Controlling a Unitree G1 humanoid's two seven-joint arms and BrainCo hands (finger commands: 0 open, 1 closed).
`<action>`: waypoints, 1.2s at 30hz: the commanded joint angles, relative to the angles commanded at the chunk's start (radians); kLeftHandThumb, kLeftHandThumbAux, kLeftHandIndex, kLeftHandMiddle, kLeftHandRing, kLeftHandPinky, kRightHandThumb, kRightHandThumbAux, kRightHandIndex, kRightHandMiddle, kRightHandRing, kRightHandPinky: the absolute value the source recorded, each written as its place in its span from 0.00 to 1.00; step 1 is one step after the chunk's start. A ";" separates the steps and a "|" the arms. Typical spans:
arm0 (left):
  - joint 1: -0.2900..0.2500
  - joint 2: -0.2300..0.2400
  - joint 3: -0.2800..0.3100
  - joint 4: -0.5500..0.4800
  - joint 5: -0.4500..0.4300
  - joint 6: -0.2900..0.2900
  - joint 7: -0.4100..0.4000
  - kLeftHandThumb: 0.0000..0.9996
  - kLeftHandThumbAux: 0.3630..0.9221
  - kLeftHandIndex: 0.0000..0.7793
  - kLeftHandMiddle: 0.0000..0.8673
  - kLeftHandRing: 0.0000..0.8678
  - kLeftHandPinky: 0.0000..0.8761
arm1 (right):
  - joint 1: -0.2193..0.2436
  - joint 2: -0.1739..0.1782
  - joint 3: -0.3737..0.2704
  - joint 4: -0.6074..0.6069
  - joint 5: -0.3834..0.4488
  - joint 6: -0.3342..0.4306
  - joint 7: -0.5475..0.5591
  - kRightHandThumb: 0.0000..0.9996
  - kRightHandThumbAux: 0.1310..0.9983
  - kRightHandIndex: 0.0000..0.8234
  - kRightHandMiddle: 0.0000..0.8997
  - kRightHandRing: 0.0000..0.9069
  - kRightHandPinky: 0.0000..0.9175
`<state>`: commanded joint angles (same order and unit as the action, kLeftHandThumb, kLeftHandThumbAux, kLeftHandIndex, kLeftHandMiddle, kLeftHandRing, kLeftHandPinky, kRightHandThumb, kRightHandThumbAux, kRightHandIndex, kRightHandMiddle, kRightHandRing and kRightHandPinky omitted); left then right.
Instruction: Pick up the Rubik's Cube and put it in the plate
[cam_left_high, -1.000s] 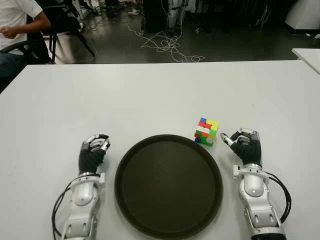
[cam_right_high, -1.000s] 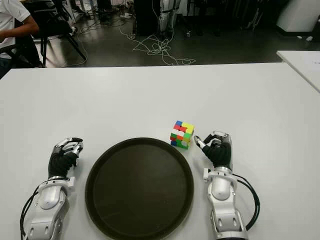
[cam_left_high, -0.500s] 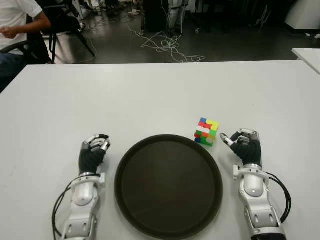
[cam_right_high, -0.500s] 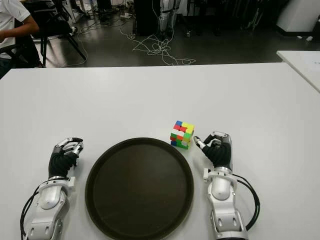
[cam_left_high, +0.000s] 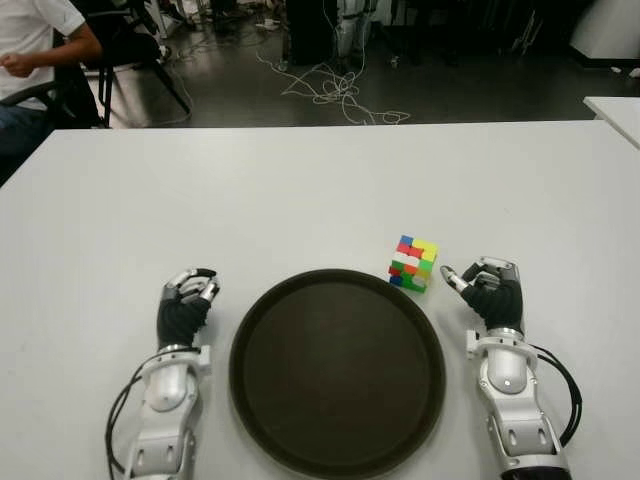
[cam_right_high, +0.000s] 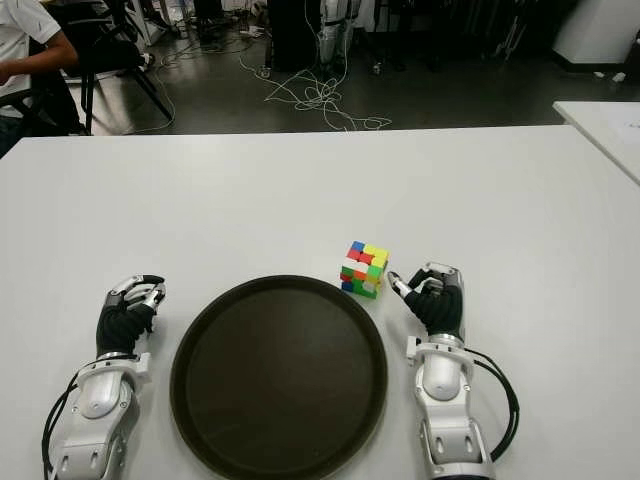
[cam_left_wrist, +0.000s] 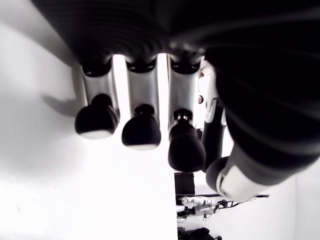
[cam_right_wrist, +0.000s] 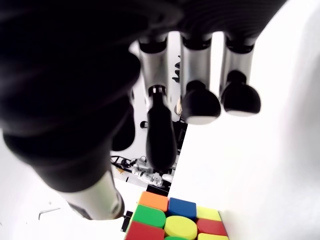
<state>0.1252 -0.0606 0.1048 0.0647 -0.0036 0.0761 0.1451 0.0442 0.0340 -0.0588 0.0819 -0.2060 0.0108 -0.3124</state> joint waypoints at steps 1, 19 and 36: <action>0.000 -0.001 0.000 -0.001 0.000 0.003 0.001 0.71 0.61 0.57 0.93 0.96 0.95 | -0.001 -0.001 0.000 -0.001 -0.001 0.006 0.001 0.24 0.83 0.91 0.92 0.93 0.91; 0.000 -0.012 0.017 0.024 -0.023 -0.037 -0.009 0.71 0.61 0.57 0.92 0.95 0.94 | 0.000 -0.010 0.008 -0.009 -0.029 0.026 -0.005 0.26 0.82 0.92 0.92 0.93 0.92; -0.004 -0.018 0.026 0.061 -0.040 -0.092 -0.013 0.71 0.61 0.57 0.92 0.95 0.94 | 0.001 -0.008 0.001 0.001 -0.004 -0.005 0.006 0.27 0.82 0.92 0.92 0.93 0.92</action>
<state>0.1213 -0.0787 0.1312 0.1257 -0.0437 -0.0161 0.1324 0.0455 0.0264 -0.0574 0.0828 -0.2102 0.0063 -0.3062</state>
